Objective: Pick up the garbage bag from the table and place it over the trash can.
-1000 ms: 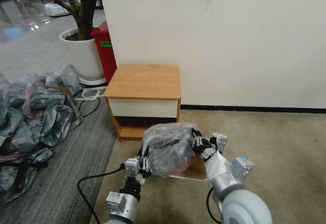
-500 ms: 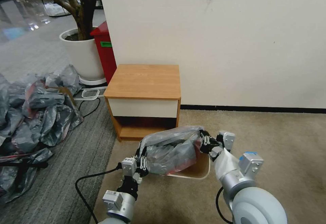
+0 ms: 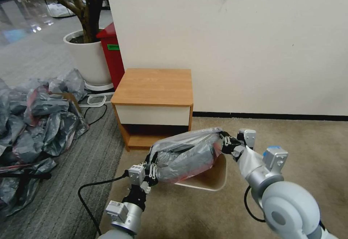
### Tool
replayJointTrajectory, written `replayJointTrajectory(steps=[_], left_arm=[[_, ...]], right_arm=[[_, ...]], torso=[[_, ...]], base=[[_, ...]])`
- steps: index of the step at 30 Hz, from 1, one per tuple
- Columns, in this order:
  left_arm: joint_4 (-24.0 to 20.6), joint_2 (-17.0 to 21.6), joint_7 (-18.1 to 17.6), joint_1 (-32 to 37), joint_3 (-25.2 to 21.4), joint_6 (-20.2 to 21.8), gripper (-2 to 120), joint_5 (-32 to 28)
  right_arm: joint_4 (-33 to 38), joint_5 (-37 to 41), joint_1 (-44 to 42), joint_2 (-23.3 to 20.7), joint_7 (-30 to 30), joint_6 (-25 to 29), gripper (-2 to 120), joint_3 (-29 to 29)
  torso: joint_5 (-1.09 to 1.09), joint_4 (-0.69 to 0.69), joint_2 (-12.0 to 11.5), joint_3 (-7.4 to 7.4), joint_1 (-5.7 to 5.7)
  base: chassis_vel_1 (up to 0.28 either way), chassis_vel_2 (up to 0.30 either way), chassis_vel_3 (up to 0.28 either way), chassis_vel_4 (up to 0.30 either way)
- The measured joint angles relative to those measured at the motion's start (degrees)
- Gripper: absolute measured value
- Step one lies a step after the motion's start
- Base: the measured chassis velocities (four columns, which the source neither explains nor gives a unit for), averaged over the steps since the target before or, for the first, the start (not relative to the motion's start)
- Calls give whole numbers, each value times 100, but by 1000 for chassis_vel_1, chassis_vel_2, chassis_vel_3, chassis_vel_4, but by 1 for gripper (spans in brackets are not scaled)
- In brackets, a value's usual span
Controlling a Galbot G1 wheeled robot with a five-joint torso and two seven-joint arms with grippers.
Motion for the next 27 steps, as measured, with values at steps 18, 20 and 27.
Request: replayJointTrajectory(steps=[18, 20, 27], left_arm=[[243, -91, -772, -391, -125, 485, 10, -1044], [217, -95, -914, -439, -133, 491, 10, -1073], [140, -95, -1141, -533, -129, 474, 10, -1070]], right_arm=[[748, 1227, -731, 237, 512, 4, 63, -197], [748, 1527, -745, 374, 458, -35, 73, -375], [748, 1591, -724, 499, 250, -194, 95, -596]], torso=[[-1, 0, 0, 0, 0], [-1, 0, 0, 0, 0], [-1, 0, 0, 0, -1]], base=[[0, 0, 0, 0], [0, 0, 0, 0], [0, 0, 0, 0]])
